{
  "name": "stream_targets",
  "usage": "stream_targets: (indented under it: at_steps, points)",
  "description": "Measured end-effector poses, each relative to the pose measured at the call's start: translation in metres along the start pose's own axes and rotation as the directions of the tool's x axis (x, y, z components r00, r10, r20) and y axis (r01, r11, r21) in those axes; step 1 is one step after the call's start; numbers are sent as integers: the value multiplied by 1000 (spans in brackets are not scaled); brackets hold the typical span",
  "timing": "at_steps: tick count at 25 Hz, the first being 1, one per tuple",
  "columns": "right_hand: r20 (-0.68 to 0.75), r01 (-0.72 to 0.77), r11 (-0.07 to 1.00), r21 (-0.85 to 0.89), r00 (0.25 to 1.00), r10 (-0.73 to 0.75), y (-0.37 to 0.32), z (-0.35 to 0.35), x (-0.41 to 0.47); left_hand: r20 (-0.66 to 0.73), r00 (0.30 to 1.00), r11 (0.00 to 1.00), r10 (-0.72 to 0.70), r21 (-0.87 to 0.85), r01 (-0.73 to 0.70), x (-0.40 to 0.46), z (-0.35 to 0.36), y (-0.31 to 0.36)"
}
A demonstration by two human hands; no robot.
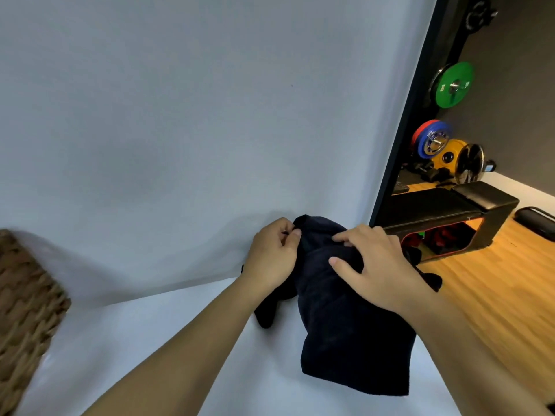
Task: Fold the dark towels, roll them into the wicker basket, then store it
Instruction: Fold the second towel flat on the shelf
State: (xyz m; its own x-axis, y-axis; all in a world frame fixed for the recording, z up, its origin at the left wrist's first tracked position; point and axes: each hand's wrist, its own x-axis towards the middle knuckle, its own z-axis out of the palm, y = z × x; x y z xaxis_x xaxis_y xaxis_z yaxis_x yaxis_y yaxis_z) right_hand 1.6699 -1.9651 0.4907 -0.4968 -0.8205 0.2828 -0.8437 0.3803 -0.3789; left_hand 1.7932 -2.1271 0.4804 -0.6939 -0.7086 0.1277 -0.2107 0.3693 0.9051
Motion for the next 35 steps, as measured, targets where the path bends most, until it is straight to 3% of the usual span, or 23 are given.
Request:
stream_targets:
  at_steps: [3, 6, 9, 12, 14, 16, 18, 20, 22, 24, 27, 29, 31, 35]
  points:
    - [100, 42, 999, -20, 994, -40, 1, -3, 2, -31, 999, 1000, -13, -17, 12, 0, -7, 3]
    - [-81, 108, 994, 23, 991, -106, -7, -12, 10, -27, 998, 998, -61, -29, 60, 3, -7, 1]
    - [-278, 184, 965, 187, 952, -128, -16, -19, 12, -45, 994, 992, -102, -85, 98, -1, -7, 2]
    - [-295, 277, 919, 279, 936, -193, -22, -12, 6, 6, 997, 981, 77, -177, -75, -23, 3, 11]
    - [-332, 314, 911, 266, 917, -219, -23, -10, 4, 122, 966, 966, 227, -151, -208, -34, 7, 16]
    - [-400, 345, 897, 276, 890, -219, -22, -17, 11, 117, 958, 964, 263, -76, -256, -27, 1, 21]
    - [-377, 301, 913, 276, 908, -186, -22, -15, 9, 139, 963, 970, 233, 33, -239, -26, -10, 15]
    - [-215, 140, 963, 230, 972, -89, -14, -8, 0, 221, 961, 955, 166, 209, -213, -32, -17, 0]
    - [-60, 40, 990, 134, 998, -32, -6, -2, -14, 194, 976, 946, 100, 286, -154, -41, -21, -12]
    - [-112, 113, 985, 132, 989, -99, 3, -2, -27, 81, 992, 959, 97, 259, -115, -41, -28, -11]
    - [-132, 212, 976, 48, 970, -205, 13, 2, -43, 91, 987, 954, 132, 258, -152, -39, -33, 3]
    - [-162, 208, 976, -62, 963, -215, 17, 8, -46, 101, 980, 945, 169, 265, -191, -40, -31, 11]
    - [-279, 152, 983, -101, 944, -174, 17, 2, -40, 70, 980, 946, 187, 254, -199, -40, -30, 18]
    - [-435, 93, 986, 136, 900, -25, 0, -38, -24, 5, 973, 950, 229, 215, -225, -31, -37, 49]
